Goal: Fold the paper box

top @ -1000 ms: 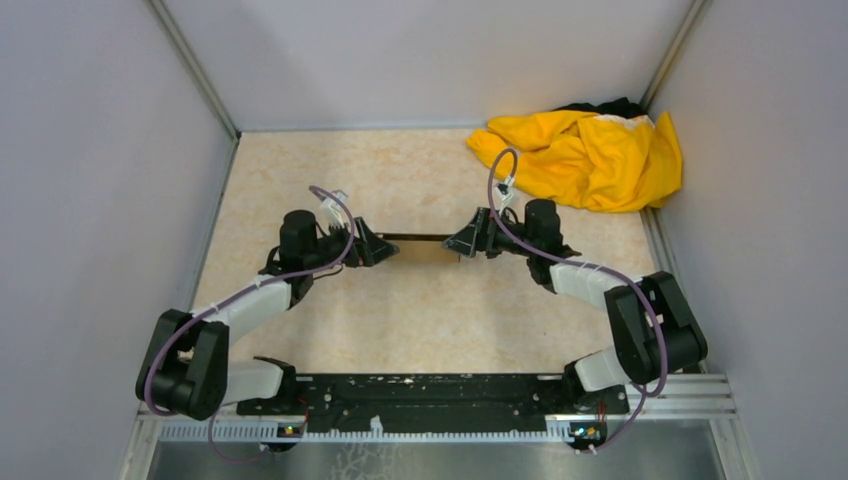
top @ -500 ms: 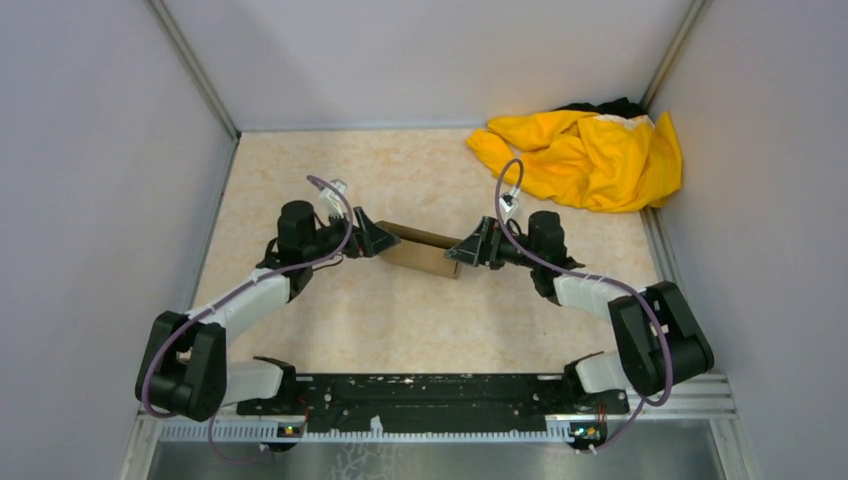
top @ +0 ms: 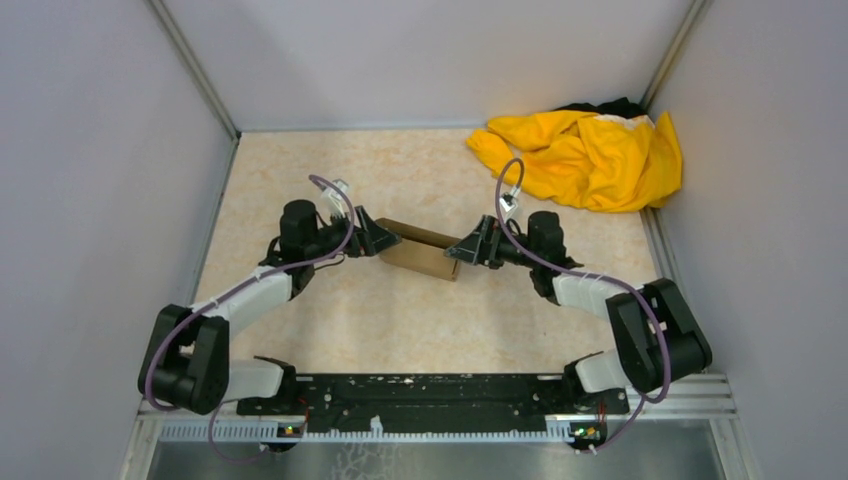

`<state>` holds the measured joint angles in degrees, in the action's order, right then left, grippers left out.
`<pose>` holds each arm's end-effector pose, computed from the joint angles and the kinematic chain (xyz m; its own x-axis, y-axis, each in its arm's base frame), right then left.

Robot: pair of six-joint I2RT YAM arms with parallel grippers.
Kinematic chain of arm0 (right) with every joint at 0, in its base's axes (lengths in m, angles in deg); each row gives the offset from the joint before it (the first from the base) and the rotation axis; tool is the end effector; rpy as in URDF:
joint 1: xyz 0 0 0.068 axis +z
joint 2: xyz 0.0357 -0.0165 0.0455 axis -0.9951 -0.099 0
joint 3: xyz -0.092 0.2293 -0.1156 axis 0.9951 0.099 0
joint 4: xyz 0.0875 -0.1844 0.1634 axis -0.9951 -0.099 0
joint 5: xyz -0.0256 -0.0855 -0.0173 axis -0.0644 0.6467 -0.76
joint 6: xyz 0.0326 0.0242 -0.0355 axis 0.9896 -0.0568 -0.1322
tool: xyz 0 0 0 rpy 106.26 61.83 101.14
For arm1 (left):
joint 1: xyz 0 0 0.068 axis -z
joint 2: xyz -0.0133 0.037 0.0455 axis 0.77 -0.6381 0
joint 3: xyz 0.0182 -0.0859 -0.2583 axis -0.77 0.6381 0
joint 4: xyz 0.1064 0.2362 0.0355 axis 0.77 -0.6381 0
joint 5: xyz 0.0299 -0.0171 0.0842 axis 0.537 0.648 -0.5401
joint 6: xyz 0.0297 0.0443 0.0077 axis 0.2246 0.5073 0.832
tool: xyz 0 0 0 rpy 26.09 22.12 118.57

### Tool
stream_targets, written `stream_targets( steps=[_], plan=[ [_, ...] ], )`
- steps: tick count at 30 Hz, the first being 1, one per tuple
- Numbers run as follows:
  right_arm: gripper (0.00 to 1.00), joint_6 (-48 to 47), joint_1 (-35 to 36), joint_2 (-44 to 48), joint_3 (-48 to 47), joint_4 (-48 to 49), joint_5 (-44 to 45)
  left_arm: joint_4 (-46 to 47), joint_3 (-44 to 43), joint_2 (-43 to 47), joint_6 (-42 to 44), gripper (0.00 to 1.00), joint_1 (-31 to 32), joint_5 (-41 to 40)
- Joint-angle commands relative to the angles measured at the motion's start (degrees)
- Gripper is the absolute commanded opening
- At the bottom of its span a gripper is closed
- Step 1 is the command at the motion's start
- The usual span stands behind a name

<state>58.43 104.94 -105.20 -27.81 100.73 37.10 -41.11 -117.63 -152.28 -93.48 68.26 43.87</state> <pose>0.2428 0.1163 0.1911 -0.8042 0.2729 -0.5280 -0.3983 0.4119 0.8196 0.2521 -0.1031 0.2221 -0.6728 -0.2502 -0.6962 0.4831 0.5642 -0.6696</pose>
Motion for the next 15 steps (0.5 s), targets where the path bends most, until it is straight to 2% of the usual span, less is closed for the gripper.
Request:
stream_targets(
  steps=[1,9,15],
  plan=[
    [0.99,-0.03,0.65,-1.36,-1.74,3.43,0.35,2.43,-2.42,-1.54,-0.21,0.99,0.36,0.76],
    [0.99,-2.02,-0.42,-3.35,-4.55,0.37,-0.02,3.18,-5.14,-4.79,-0.33,0.99,0.61,0.75],
    [0.99,-7.54,-2.68,-0.66,-6.05,-7.01,-0.57,1.24,-7.62,-4.41,0.64,0.99,0.63,0.54]
  ],
)
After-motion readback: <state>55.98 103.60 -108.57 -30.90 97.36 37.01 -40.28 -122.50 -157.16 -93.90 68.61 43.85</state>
